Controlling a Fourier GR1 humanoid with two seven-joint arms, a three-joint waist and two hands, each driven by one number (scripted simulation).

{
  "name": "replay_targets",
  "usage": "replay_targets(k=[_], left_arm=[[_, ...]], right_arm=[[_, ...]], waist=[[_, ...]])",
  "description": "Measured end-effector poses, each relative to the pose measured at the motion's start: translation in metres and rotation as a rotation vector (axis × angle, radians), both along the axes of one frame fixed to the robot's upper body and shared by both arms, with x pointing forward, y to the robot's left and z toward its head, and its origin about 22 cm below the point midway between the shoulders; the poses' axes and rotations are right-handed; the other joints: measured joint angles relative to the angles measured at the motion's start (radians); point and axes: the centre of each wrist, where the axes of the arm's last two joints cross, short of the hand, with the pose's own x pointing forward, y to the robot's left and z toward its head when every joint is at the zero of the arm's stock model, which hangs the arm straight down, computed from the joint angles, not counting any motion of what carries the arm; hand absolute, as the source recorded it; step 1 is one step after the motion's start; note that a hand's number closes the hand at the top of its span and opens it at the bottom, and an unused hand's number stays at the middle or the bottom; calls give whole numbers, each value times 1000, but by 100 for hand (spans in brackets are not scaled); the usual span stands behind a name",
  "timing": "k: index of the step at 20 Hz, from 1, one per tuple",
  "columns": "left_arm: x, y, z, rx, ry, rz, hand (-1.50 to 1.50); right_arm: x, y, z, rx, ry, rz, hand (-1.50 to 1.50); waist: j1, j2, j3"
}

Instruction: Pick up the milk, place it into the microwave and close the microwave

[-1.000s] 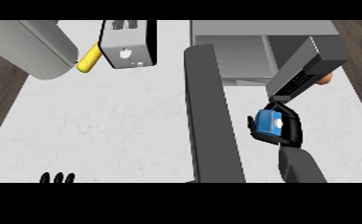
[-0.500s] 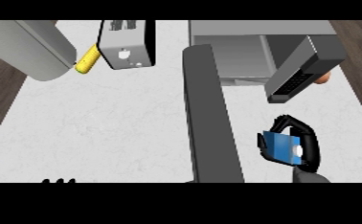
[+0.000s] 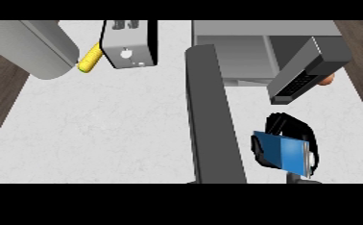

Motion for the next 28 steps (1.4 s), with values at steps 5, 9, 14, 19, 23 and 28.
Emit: replay_targets(k=[5,9,14,19,23,28], left_arm=[[-5,9,3,3,-5,3,-150],[1,7,0,0,-2,12,-150],[0,17,-7,5,6,8,-150],[-1,19,-6,5,11,5,-150],[-3,27,-6,11,7,8,-150],[0,27,-5,10,5,-7,-150]], right_arm=[[22,22,14,-58,1,-22,150],[48,38,20,-88,13,-22,150],[76,53,14,-155,52,-51,150],[100,63,4,-190,109,-95,150],[120,62,-3,-182,140,-117,150],[139,57,-5,-247,162,-169,150]], waist=[[6,1,0],[9,3,1],[14,4,1],[18,5,1],[26,8,1],[39,15,2]])
